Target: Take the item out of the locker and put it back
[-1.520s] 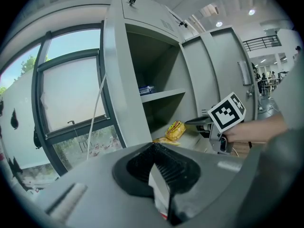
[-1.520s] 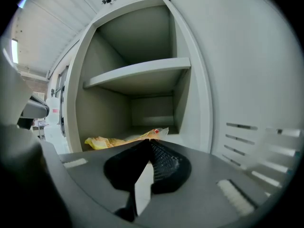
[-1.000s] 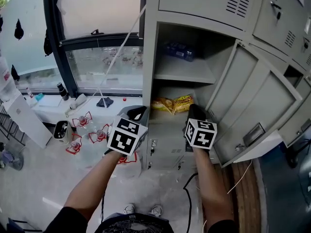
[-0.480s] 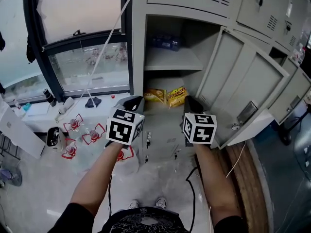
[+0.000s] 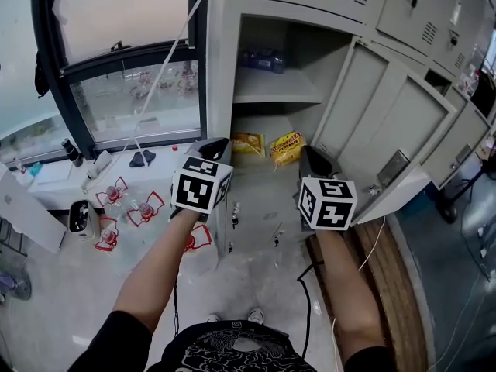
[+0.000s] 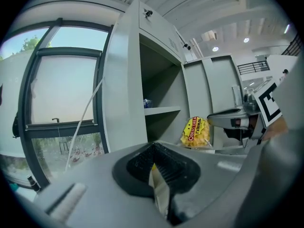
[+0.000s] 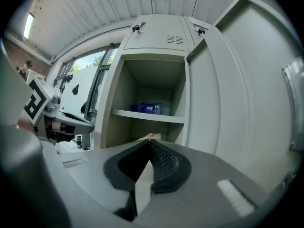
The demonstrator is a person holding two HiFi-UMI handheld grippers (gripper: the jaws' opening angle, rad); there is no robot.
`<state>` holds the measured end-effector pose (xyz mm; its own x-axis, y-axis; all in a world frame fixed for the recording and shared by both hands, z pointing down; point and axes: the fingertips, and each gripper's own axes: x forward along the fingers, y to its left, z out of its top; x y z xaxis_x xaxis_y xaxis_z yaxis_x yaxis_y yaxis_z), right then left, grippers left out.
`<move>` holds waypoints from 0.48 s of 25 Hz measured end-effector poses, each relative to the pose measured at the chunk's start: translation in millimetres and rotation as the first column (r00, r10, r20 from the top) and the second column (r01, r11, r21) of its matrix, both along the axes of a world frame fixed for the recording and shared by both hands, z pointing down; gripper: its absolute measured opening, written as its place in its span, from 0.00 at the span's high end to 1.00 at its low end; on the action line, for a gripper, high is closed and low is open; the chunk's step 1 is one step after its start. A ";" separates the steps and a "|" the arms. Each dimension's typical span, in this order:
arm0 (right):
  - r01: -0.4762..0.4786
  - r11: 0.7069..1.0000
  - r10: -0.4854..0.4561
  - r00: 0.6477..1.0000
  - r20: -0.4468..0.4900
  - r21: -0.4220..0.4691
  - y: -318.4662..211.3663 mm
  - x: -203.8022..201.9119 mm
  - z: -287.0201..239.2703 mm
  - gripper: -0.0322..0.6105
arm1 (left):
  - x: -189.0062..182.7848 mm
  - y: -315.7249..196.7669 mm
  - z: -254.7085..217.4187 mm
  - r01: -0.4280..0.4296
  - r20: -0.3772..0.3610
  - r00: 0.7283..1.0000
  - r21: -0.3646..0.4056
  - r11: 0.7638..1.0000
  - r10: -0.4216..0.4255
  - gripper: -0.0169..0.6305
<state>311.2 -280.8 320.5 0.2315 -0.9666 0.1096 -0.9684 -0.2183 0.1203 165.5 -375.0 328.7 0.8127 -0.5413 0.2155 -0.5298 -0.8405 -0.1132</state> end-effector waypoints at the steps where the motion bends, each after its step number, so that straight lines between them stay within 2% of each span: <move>1: 0.000 1.000 0.000 1.000 -0.003 0.003 0.8 -1.0 -1.4 0.92 | -0.2 -0.2 -0.4 -0.001 -0.002 1.000 0.000 1.000 0.001 0.96; 12: 0.020 0.998 -0.019 1.000 -0.016 0.051 5.6 -12.4 -25.7 0.92 | -3.7 0.3 -8.3 0.006 -0.021 1.000 0.003 1.000 -0.006 0.96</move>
